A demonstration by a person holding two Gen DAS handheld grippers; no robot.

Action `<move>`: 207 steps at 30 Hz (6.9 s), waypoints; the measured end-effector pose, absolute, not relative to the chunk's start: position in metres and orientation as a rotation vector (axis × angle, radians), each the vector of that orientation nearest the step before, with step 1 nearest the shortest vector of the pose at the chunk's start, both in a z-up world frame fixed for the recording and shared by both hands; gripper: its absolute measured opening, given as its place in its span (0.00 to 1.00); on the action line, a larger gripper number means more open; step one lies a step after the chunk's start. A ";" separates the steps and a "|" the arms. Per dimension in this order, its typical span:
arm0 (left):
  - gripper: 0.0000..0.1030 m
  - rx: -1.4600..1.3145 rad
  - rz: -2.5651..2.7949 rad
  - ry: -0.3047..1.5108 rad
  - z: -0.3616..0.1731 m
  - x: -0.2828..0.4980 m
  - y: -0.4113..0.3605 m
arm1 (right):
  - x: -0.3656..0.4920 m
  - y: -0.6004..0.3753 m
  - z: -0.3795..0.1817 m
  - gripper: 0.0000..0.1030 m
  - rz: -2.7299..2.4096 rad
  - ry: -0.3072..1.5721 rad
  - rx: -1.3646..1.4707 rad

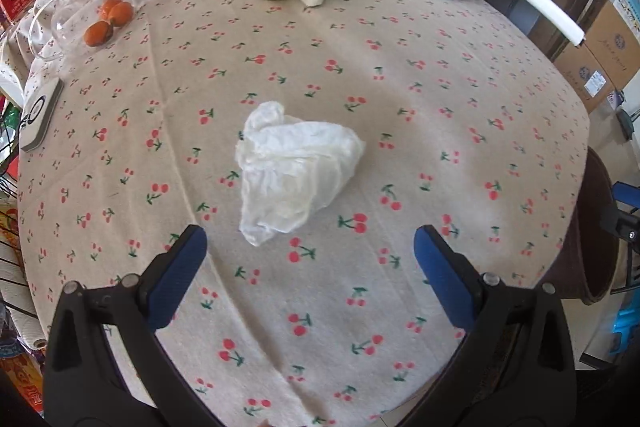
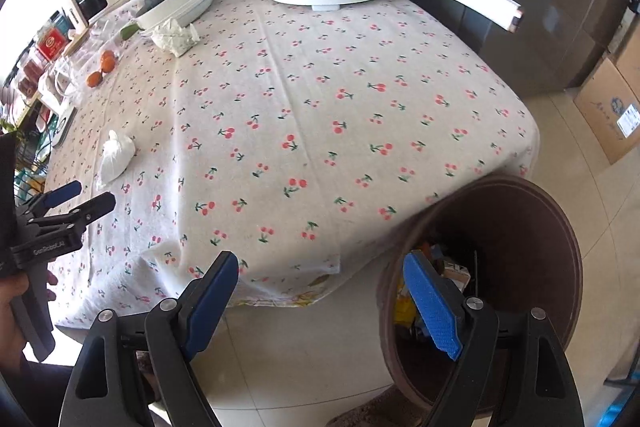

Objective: Collect trash

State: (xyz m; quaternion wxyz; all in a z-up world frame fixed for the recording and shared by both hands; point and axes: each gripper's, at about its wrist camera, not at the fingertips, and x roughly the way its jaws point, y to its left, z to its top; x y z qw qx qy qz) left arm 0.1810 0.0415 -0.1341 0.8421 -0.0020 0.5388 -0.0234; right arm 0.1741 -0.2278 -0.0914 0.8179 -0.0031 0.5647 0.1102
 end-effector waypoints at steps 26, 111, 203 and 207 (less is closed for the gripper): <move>0.72 -0.089 -0.049 1.105 -0.144 0.214 0.064 | 0.207 -0.206 -0.136 0.84 0.189 1.297 -0.081; 0.15 -0.083 -0.344 0.918 -0.031 0.142 -0.004 | 0.141 -0.270 -0.037 0.31 0.160 1.006 0.042; 0.99 0.010 -0.029 0.637 -0.006 -0.004 -0.048 | -0.017 -0.290 -0.006 1.00 -0.015 0.684 -0.023; 0.99 0.008 -0.044 0.640 -0.006 -0.005 -0.051 | -0.017 -0.289 -0.008 1.00 -0.015 0.686 -0.024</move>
